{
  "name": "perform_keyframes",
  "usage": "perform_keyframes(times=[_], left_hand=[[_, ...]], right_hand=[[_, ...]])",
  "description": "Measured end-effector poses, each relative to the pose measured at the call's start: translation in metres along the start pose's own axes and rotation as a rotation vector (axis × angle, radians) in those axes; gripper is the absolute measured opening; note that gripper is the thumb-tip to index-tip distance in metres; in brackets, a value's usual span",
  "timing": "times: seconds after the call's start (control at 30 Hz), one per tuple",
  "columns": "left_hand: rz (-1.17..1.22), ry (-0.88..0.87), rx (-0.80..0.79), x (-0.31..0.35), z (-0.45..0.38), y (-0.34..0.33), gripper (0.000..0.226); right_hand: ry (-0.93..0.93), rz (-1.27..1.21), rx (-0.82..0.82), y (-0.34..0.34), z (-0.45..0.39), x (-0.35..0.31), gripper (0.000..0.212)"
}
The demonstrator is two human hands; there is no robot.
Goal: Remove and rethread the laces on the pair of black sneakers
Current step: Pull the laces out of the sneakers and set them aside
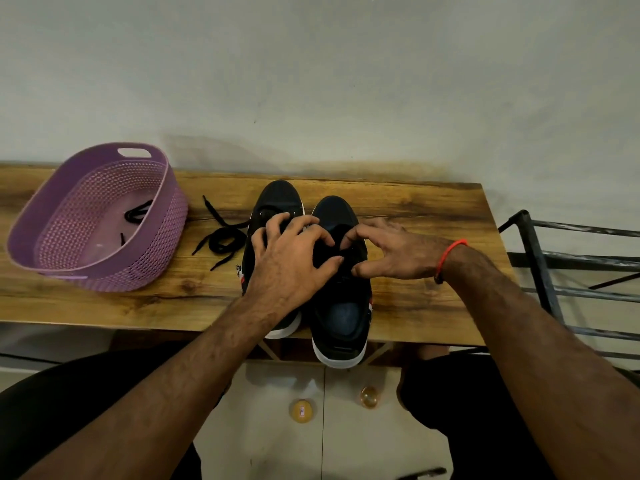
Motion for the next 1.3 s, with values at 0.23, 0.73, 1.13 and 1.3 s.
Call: perform_keyframes(times=[0.23,0.73,1.13,1.3], left_hand=[[0.052,0.041,0.052,-0.006,-0.002,0.001,0.039],[-0.251,-0.057,0.212,-0.019,-0.021,0.04,0.076],[-0.167,-0.173,-0.109,-0.01,-0.016,0.003,0.069],[-0.18,-0.159,-0.13,-0.009,-0.016,0.0,0.078]], right_hand=[[0.076,-0.095,0.014,0.003,0.0,-0.005,0.067],[0.174,-0.042,0.255,0.029,0.005,-0.027,0.025],[0.112,0.224,0.266,0.011,-0.006,-0.031,0.009],[0.096,0.212,0.309,0.02,-0.003,-0.03,0.004]])
Point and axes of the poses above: each hand's wrist, its own z-axis away from the middle knuckle, its own y-axis out of the back of the hand, x = y × z, the point moved 10 cm from there along -z, towards the middle knuckle, and after that the axes turned 9 degrees about y, right-handed, at the moved point
